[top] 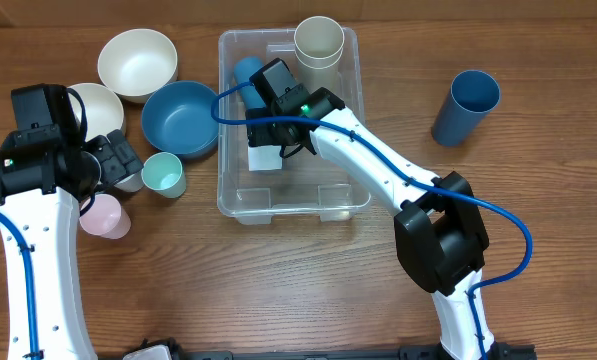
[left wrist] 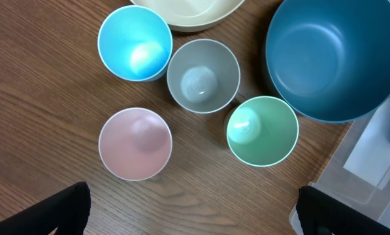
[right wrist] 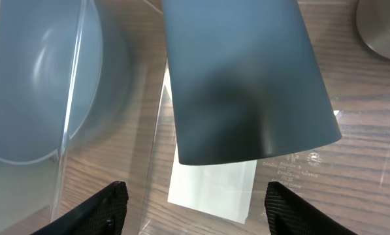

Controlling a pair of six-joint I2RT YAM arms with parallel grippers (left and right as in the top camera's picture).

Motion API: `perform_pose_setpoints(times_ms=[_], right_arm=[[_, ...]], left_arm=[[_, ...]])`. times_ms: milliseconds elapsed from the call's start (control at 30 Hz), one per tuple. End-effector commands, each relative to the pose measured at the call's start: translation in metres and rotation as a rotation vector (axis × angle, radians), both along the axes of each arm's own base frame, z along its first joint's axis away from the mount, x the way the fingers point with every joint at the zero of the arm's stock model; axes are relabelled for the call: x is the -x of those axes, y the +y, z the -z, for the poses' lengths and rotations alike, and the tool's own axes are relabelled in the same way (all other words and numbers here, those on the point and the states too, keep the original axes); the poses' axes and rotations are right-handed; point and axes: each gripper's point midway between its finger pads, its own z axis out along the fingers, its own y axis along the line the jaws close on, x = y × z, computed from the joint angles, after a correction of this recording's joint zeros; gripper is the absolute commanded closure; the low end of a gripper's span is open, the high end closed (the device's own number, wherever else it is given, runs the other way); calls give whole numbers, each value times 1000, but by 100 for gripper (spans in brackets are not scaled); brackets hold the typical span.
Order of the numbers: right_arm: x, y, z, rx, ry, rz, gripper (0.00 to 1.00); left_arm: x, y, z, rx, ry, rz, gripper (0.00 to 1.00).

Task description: Pack container

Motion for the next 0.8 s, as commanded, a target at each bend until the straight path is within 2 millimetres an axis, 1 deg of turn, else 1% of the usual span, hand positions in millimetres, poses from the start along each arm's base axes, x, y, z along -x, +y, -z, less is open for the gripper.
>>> perform_pose_setpoints(times_ms=[0, 167, 267, 400, 500, 667, 767], right_arm=[[-4, 1, -18, -35, -32, 16, 31], [-8, 6, -22, -58, -52, 13, 30], [-9, 6, -20, -59, -49, 16, 30], [-7, 10, -8, -66, -19, 4, 29], [-10, 14, 1, -70, -21, -4, 29], [-18, 17, -6, -77, -73, -29, 29], [-21, 16, -9, -82, -81, -24, 29]], left_arm=[[-4, 1, -7, 8, -25, -13, 0], [-4, 1, -7, 8, -25, -13, 0], [-4, 1, -7, 8, -25, -13, 0], [-4, 1, -7, 8, -25, -13, 0], [-4, 1, -7, 8, -25, -13, 0], [-4, 1, -7, 8, -25, -13, 0], [-4, 1, -7, 8, -25, -13, 0]])
